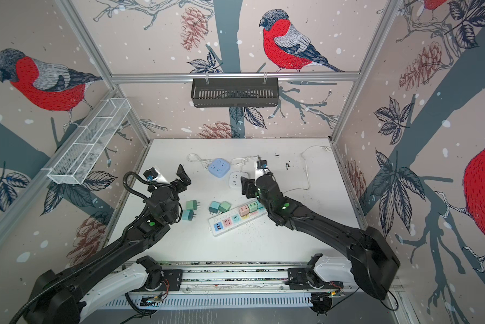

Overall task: Insert the plug
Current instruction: 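Raise the left gripper away while the right gripper swings toward the loose adapters, then reach the right gripper down to the teal adapter near the white hub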

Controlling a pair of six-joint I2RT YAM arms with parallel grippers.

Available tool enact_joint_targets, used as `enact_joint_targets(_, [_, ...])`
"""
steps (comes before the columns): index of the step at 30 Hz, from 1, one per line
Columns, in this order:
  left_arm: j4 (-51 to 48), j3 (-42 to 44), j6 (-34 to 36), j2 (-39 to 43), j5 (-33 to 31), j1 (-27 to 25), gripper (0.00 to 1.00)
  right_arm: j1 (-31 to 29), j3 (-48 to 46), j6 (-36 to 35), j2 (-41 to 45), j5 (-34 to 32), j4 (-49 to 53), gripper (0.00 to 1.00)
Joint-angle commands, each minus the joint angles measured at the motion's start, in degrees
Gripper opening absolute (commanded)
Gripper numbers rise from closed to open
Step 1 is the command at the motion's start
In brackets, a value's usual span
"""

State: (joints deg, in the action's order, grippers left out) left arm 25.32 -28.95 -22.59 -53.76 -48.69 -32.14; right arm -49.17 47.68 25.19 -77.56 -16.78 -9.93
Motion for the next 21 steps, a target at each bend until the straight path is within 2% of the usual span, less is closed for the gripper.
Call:
enact_joint_targets(1, [-5.03,-0.95,-0.68,0.18,-9.46,0.33,0.98,-4.06,7.06,-4.14,-9.0,-4.92,7.67,0.75])
enact_joint_targets(4, [-4.35,0.0,0.18,0.47,-9.03,0.52,0.98,-6.59,16.3,-4.23,-19.17,-3.33,16.5,0.73])
enact_joint_targets(8, [2.48,4.21,4.29,2.25,-3.93,0.63,0.98,-9.29,22.43,-6.04,-28.45,-0.89,19.21,0.67])
enact_joint_targets(14, [1.09,4.18,2.83,3.66,0.28,2.27,0.98,-10.94,24.05,-8.06,-32.32,3.91,18.34,0.7])
enact_joint_targets(18, [-2.98,3.46,-2.1,2.6,7.72,8.83,0.98,-11.27,26.06,-8.28,-35.1,3.95,19.41,0.7])
enact_joint_targets(21, [-3.03,4.62,-3.08,3.91,10.05,11.27,0.98,-11.39,26.83,-8.14,-36.32,2.86,19.62,0.7])
